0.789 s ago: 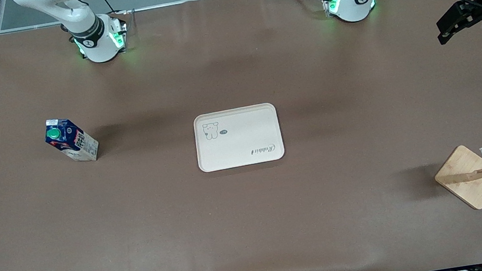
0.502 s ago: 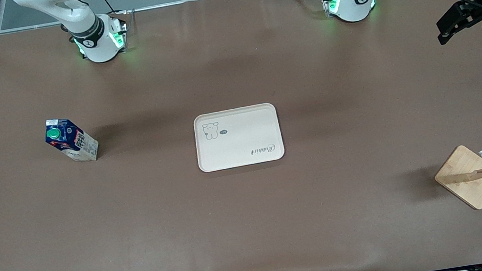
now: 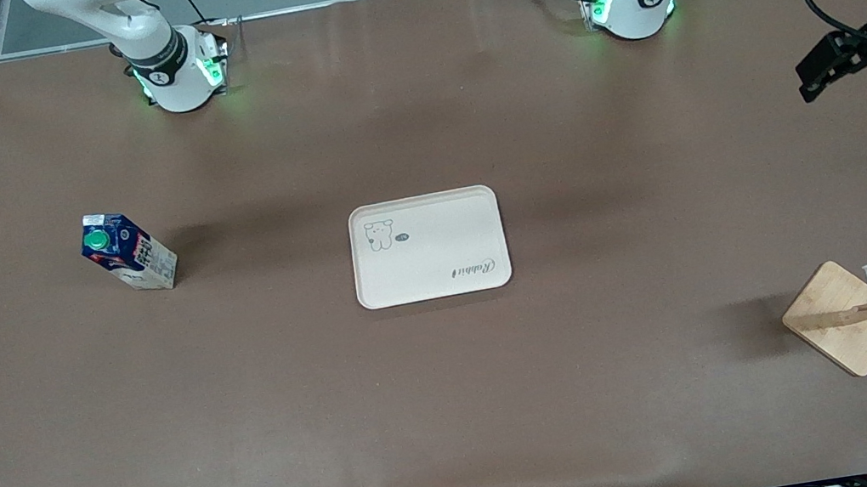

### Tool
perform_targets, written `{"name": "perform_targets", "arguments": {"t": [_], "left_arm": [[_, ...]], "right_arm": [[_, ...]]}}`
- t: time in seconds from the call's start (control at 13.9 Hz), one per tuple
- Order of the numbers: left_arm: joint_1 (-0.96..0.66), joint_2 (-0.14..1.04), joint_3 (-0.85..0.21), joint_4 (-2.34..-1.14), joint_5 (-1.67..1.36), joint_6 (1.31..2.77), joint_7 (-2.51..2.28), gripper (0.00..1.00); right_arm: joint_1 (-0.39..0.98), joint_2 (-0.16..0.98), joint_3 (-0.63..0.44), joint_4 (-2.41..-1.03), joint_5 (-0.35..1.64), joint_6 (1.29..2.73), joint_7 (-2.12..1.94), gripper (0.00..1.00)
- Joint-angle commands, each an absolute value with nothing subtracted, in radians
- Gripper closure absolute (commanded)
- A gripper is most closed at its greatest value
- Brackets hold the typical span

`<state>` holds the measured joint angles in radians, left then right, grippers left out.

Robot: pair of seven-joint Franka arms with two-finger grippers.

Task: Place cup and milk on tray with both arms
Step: 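Move the left gripper toward the white mug on the wooden stand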

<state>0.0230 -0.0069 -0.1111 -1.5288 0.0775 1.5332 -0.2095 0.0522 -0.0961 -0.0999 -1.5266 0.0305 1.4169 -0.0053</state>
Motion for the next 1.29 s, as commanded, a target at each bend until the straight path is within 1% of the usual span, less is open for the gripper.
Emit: {"name": "perform_targets", "arguments": {"t": [0.0, 0.36, 0.86, 1.22], "left_arm": [[0.054, -0.015, -0.115, -1.595, 0.097, 1.644, -0.277, 0.0], [0.118, -0.018, -0.115, -1.768, 0.097, 1.934, -0.356, 0.0], [0.186, 0.015, -0.117, -1.936, 0.097, 2.323, -0.53, 0.0], [0.199, 0.075, -0.115, -1.994, 0.097, 2.538, -0.614, 0.0]], "right_arm": [[0.04, -0.08, -0.091, -1.5, 0.031, 1.41, 0.006, 0.0], [0.04, -0.08, -0.091, -1.5, 0.031, 1.41, 0.006, 0.0], [0.04, -0.08, -0.091, -1.5, 0.032, 1.41, 0.006, 0.0], [0.04, -0.078, -0.091, -1.5, 0.031, 1.41, 0.006, 0.0]]}}
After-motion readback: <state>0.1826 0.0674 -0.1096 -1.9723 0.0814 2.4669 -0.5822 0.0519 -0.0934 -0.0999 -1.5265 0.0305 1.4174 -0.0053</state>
